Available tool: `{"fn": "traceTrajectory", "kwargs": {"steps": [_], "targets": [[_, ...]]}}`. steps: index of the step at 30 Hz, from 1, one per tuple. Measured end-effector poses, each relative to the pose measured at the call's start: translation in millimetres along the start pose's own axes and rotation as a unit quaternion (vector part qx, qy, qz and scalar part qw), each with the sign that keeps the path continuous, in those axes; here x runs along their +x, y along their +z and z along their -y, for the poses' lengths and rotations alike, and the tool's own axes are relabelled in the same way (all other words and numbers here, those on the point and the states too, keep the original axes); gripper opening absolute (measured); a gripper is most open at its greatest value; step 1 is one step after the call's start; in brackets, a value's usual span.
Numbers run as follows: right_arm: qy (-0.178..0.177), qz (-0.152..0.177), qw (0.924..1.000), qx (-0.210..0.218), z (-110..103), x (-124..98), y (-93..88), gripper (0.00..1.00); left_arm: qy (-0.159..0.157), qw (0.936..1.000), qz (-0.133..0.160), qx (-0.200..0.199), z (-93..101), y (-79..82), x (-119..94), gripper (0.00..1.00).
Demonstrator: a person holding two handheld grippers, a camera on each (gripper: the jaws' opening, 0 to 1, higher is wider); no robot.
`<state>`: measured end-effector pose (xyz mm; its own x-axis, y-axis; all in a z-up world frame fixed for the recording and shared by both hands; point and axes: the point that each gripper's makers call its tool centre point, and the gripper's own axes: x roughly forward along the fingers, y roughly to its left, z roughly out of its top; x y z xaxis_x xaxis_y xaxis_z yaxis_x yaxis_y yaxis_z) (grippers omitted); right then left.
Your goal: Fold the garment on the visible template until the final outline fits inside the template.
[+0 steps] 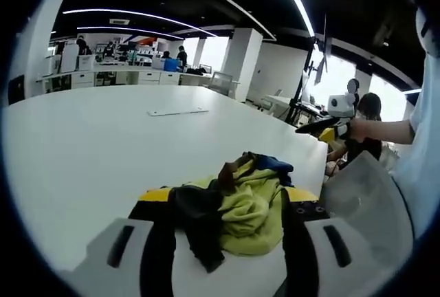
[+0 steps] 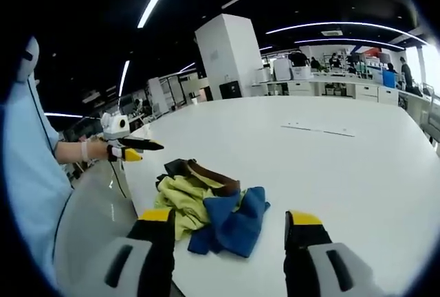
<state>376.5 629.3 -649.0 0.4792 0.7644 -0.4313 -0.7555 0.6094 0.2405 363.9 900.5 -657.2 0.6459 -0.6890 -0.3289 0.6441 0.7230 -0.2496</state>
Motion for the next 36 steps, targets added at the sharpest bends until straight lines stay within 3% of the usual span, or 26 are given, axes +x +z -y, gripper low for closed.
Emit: {"fn": "traceTrajectory", "kwargs": {"steps": [16, 24, 29, 36], "targets": [[0.005, -0.014, 0.9999, 0.003, -1, 6, -4.8, 0.55, 0.004, 0.9994, -0.025, 0.025, -2.2, -7.4, 1, 0.55], [0.033, -0.028, 0.9986, 0.031, -5, 29, -14.2, 0.45, 0.012, 0.9974, -0.026, 0.066, -1.4, -12.2, 12, 0.39], [0.047, -0.052, 0.997, 0.034, 0, 43, -22.2, 0.43, 0.011, 0.992, -0.053, 0.114, -3.0, -19.3, 23, 0.33], [0.058, -0.072, 0.9954, 0.024, 2, 61, -26.2, 0.42, 0.01, 0.9901, -0.072, 0.12, -13.6, -26.5, 38, 0.25]]}}
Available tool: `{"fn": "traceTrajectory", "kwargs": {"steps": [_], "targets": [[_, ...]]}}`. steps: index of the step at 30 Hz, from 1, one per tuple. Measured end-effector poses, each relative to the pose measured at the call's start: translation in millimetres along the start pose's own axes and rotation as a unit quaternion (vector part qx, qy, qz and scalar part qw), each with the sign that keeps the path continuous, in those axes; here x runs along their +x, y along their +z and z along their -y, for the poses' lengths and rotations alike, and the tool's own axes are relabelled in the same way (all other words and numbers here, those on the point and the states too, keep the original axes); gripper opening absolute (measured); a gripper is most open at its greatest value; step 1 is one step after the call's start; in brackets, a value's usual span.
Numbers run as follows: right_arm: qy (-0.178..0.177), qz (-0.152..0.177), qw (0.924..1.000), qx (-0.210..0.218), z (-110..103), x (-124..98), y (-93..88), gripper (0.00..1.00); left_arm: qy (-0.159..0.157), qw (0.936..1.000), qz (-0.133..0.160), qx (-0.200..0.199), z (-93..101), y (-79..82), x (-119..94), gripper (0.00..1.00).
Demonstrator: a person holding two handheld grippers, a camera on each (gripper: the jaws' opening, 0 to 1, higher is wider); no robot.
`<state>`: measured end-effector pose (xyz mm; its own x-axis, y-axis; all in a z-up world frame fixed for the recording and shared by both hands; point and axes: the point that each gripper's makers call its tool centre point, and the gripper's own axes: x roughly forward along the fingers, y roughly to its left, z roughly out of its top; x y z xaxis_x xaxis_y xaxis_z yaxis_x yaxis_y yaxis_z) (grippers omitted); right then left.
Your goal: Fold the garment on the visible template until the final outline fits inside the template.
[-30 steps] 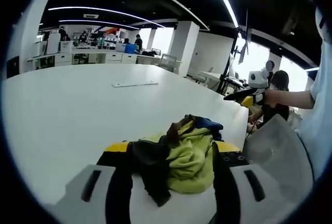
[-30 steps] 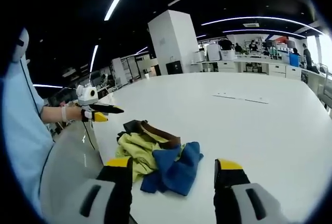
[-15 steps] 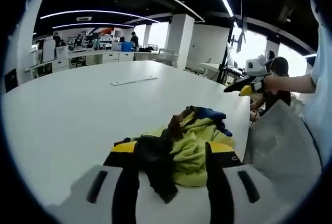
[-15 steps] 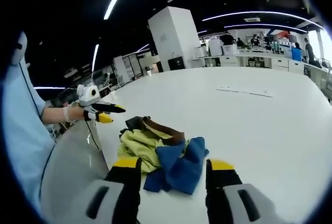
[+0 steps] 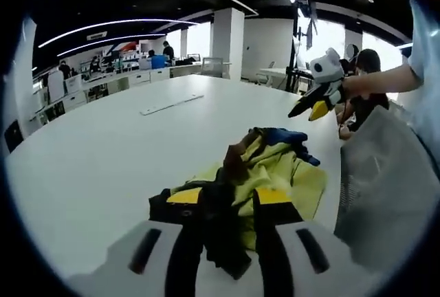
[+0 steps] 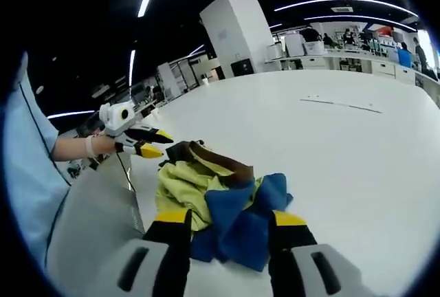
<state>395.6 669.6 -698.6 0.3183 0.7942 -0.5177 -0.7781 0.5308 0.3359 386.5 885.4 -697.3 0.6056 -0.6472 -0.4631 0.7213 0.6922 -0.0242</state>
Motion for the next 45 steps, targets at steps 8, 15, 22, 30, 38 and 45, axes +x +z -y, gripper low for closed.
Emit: {"fn": "traceTrajectory", "kwargs": {"steps": [8, 15, 22, 30, 38, 45], "targets": [[0.004, -0.027, 0.9996, 0.01, 8, 18, -11.7, 0.33, -0.003, 0.9988, -0.039, 0.029, -5.0, -17.0, 7, 0.18], [0.02, -0.034, 0.997, 0.066, 8, 33, -21.5, 0.21, -0.004, 0.9974, -0.057, 0.043, -6.1, -24.0, 10, 0.16], [0.038, -0.016, 0.9914, 0.124, 6, 32, -17.4, 0.0, 0.002, 0.997, -0.065, 0.042, -9.0, -30.5, 11, 0.14], [0.034, -0.011, 0.991, 0.129, 4, 28, -16.2, 0.0, 0.003, 0.9932, -0.088, 0.076, -5.6, -40.0, 13, 0.1], [0.019, -0.007, 0.9929, 0.118, 8, 24, -12.7, 0.0, 0.014, 0.9893, -0.097, 0.107, -6.3, -39.3, 12, 0.0], [-0.021, 0.001, 0.9973, 0.07, 17, 12, -1.1, 0.0, 0.023, 0.9971, -0.07, 0.021, -8.7, -21.9, 4, 0.0]]}}
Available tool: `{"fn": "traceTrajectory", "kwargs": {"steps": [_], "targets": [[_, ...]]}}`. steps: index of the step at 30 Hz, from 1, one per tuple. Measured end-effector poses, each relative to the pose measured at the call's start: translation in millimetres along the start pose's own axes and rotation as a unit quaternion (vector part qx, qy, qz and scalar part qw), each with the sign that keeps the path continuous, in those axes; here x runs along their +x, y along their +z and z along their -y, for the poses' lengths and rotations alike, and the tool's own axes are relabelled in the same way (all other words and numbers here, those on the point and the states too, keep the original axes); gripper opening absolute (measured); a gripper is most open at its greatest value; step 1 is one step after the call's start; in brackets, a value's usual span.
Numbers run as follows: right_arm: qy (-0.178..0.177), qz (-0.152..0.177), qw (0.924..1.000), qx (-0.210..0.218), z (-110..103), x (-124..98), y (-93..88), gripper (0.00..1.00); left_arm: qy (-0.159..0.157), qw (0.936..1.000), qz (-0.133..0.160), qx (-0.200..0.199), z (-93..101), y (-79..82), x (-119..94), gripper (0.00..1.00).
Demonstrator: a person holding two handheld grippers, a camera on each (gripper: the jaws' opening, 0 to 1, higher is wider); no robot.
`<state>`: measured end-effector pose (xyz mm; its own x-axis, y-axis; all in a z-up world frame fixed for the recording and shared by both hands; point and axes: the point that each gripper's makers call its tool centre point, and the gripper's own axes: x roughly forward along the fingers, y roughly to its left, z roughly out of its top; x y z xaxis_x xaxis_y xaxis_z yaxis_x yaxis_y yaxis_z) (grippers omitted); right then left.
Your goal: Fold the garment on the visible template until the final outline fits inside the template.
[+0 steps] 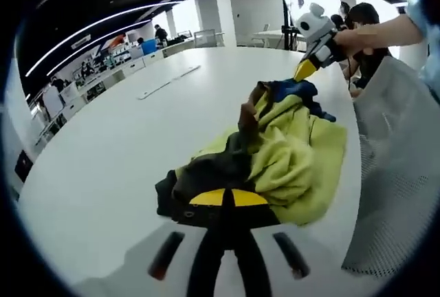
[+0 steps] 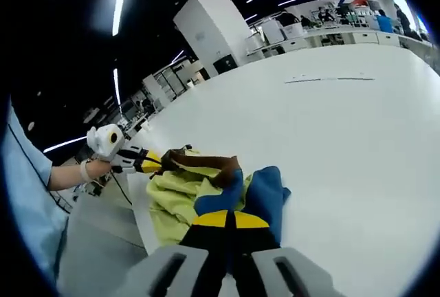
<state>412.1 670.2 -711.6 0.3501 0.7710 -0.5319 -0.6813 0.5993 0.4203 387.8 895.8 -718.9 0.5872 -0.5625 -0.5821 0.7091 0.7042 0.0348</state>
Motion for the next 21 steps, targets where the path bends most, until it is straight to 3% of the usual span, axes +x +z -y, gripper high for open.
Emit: {"fn": "traceTrajectory", "kwargs": {"steps": [1, 3, 6, 8, 10, 13, 15, 17, 18, 21], "targets": [[0.0, 0.003, 1.0, 0.0, -2, -2, 2.5, 0.0, 0.0, 0.9998, 0.005, -0.019, -2.4, 5.3, -4, 0.0], [-0.013, 0.015, 0.9996, -0.02, -2, -9, 12.7, 0.0, 0.017, 0.9996, 0.015, -0.02, -11.2, 16.2, -13, 0.0], [-0.023, 0.028, 0.9984, -0.044, -8, -20, 26.9, 0.0, 0.027, 0.9958, 0.049, -0.072, -21.0, 38.0, -26, 0.0], [-0.024, 0.035, 0.9979, -0.049, -14, -27, 34.5, 0.0, 0.034, 0.9944, 0.06, -0.08, -24.7, 49.3, -33, 0.0], [-0.024, 0.043, 0.9977, -0.047, -17, -31, 39.8, 0.0, 0.037, 0.9962, 0.06, -0.05, -27.8, 51.4, -34, 0.0], [-0.023, 0.047, 0.9977, -0.043, -13, -28, 40.7, 0.0, 0.023, 0.9974, 0.041, 0.055, -18.6, 45.6, -29, 0.0], [-0.025, 0.048, 0.9975, -0.045, -13, -27, 40.1, 0.0, 0.0, 0.9988, 0.026, 0.042, -5.4, 39.7, -25, 0.0], [-0.025, 0.049, 0.9975, -0.043, -15, -27, 40.3, 0.0, 0.014, 0.9993, 0.017, 0.032, -8.1, 36.3, -22, 0.0], [-0.028, 0.05, 0.9972, -0.047, -17, -28, 41.5, 0.0, 0.028, 0.9986, 0.022, 0.039, -13.4, 39.6, -25, 0.0], [-0.038, 0.055, 0.9959, -0.062, -20, -34, 47.2, 0.0, 0.031, 0.997, 0.065, -0.028, -19.7, 60.9, -34, 0.0]]}}
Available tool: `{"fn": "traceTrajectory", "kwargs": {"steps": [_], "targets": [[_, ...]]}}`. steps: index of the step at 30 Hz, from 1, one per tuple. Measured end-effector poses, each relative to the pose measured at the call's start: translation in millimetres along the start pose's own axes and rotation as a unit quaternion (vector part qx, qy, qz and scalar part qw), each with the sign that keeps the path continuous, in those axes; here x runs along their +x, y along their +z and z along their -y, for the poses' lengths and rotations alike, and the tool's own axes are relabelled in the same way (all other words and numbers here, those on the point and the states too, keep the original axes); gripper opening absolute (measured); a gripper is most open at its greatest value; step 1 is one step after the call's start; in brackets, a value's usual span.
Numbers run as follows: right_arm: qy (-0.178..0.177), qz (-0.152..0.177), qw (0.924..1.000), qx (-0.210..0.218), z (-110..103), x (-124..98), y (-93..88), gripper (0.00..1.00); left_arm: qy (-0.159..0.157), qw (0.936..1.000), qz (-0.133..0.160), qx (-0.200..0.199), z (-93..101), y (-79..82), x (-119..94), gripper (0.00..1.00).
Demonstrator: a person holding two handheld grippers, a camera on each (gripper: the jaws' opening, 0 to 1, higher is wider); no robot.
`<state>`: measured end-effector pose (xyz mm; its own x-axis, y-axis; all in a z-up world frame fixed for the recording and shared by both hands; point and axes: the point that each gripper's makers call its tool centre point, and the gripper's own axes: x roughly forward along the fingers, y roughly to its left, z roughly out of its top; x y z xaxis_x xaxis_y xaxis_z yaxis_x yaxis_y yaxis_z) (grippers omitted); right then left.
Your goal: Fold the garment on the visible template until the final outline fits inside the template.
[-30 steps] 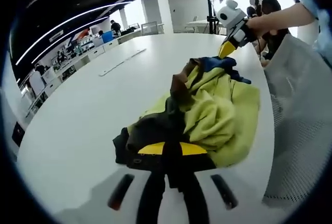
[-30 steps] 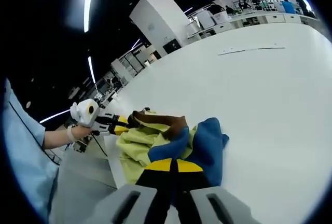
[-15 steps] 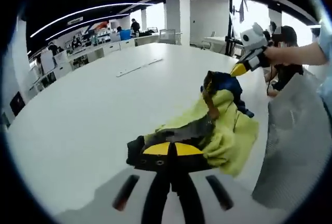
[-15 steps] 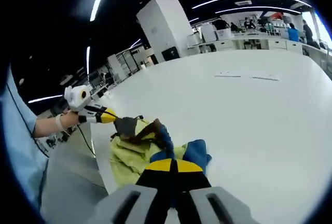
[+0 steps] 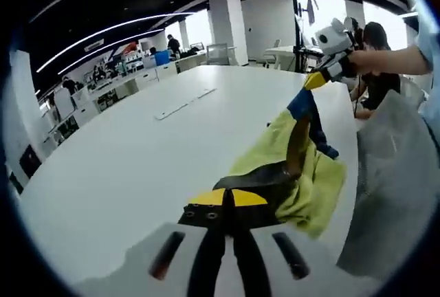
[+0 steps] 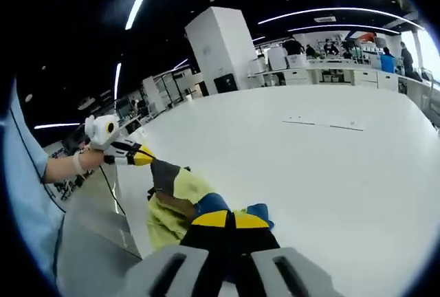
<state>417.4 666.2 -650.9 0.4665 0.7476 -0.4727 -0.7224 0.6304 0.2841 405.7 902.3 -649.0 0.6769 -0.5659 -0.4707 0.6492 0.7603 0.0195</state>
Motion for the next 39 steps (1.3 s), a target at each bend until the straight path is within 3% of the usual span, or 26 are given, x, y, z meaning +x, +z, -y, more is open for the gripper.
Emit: {"fn": "traceTrajectory", "kwargs": {"steps": [3, 5, 10, 14, 18, 20, 23, 25, 27, 31, 35, 39], "targets": [[-0.008, 0.018, 0.9998, -0.007, 1, -10, 14.2, 0.0, 0.02, 0.9996, 0.017, -0.003, -11.4, 20.3, -12, 0.0], [-0.011, 0.033, 0.9993, -0.008, 1, -18, 25.0, 0.0, 0.034, 0.9983, 0.045, -0.016, -18.7, 40.5, -22, 0.0], [-0.011, 0.108, 0.9936, -0.03, -11, -52, 74.9, 0.0, 0.028, 0.9882, 0.123, -0.087, -27.0, 91.6, -54, 0.0], [0.003, 0.165, 0.9853, -0.046, -31, -82, 116.2, 0.0, 0.03, 0.9821, 0.169, -0.078, -27.3, 124.7, -79, 0.0], [0.001, 0.195, 0.9776, -0.08, -45, -102, 146.2, 0.0, 0.029, 0.9776, 0.198, -0.066, -24.5, 149.0, -95, 0.0], [0.001, 0.213, 0.9729, -0.091, -54, -112, 161.5, 0.0, 0.025, 0.9719, 0.227, -0.059, -22.7, 165.3, -106, 0.0], [0.012, 0.25, 0.9621, -0.109, -68, -129, 186.3, 0.0, 0.004, 0.9572, 0.278, -0.079, -21.0, 187.1, -123, 0.0], [0.016, 0.27, 0.9548, -0.123, -75, -140, 199.9, 0.0, -0.001, 0.9491, 0.303, -0.087, -23.7, 195.2, -131, 0.0], [0.017, 0.273, 0.9532, -0.128, -76, -144, 204.9, 0.0, -0.003, 0.9446, 0.314, -0.095, -29.0, 198.8, -136, 0.0], [0.021, 0.277, 0.9512, -0.135, -77, -146, 216.1, 0.0, -0.007, 0.9422, 0.318, -0.105, -32.8, 204.9, -135, 0.0], [0.012, 0.266, 0.9532, -0.143, -60, -133, 218.4, 0.0, -0.015, 0.9448, 0.307, -0.114, -39.7, 202.9, -117, 0.0], [0.004, 0.242, 0.9646, -0.106, -25, -108, 209.2, 0.0, -0.016, 0.955, 0.26, -0.142, -56.2, 184.6, -81, 0.0]]}}
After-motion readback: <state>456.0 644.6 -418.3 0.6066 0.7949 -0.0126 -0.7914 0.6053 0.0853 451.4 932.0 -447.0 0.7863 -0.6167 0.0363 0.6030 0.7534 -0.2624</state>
